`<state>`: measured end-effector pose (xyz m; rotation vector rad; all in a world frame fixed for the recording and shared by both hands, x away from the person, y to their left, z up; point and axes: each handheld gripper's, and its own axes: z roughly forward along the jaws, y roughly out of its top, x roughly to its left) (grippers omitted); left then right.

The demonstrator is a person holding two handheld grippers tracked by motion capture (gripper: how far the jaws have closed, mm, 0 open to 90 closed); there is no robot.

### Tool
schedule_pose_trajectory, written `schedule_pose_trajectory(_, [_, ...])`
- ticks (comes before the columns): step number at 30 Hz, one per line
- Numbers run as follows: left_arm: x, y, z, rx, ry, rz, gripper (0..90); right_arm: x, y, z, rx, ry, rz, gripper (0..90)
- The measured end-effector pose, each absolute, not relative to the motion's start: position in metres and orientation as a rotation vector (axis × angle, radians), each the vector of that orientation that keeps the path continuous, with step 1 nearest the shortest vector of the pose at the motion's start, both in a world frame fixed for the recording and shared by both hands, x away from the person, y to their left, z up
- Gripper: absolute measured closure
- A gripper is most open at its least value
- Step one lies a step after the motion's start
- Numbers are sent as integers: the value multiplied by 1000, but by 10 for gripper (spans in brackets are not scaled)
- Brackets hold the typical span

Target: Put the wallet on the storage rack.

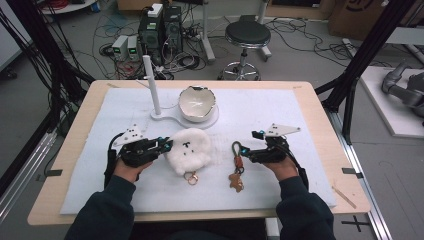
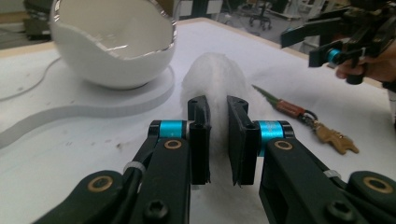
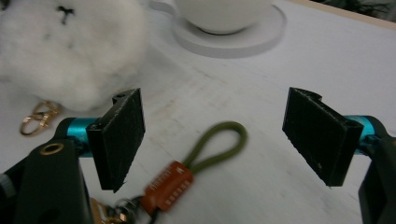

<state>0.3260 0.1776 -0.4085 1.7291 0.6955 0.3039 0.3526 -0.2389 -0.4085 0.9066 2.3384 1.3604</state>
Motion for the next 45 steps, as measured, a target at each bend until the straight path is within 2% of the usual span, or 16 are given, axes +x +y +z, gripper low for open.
schedule_pose_trajectory(14, [335, 150, -396, 1725, 580, 256, 799, 382, -168, -404, 636, 2482, 1494, 230])
schedule_pose_trajectory(17, [335, 148, -397, 1736, 564, 246, 799, 385, -160, -405, 580, 2532, 1521, 390])
schedule_pose_trajectory(18, [335, 148, -397, 1736, 564, 246, 799, 384, -159, -406, 550, 2549, 1499, 408])
schedule_pose_trajectory(20, [334, 149, -396, 1737, 558, 244, 798, 382, -158, -408, 502, 2594, 1416, 560])
schedule_pose_trajectory(22, [333, 150, -396, 1736, 553, 246, 798, 382, -159, -408, 486, 2628, 1392, 673])
schedule_pose_trajectory(26, [333, 151, -397, 1735, 566, 249, 789, 378, -161, -403, 432, 2595, 1366, 770])
schedule_pose_trajectory(28, [334, 152, -399, 1737, 598, 253, 729, 376, -162, -402, 414, 2589, 1354, 784])
schedule_pose_trajectory(30, [338, 154, -408, 1756, 714, 265, 483, 374, -162, -401, 391, 2576, 1342, 791])
schedule_pose_trajectory(31, [340, 155, -413, 1771, 756, 265, 407, 374, -162, -400, 389, 2568, 1347, 791])
schedule_pose_trajectory(38, [345, 161, -427, 1762, 792, 173, 365, 372, -167, -396, 394, 2501, 1378, 791])
schedule_pose_trajectory(45, [348, 149, -440, 1861, 761, 60, 364, 373, -173, -393, 430, 2448, 1438, 791])
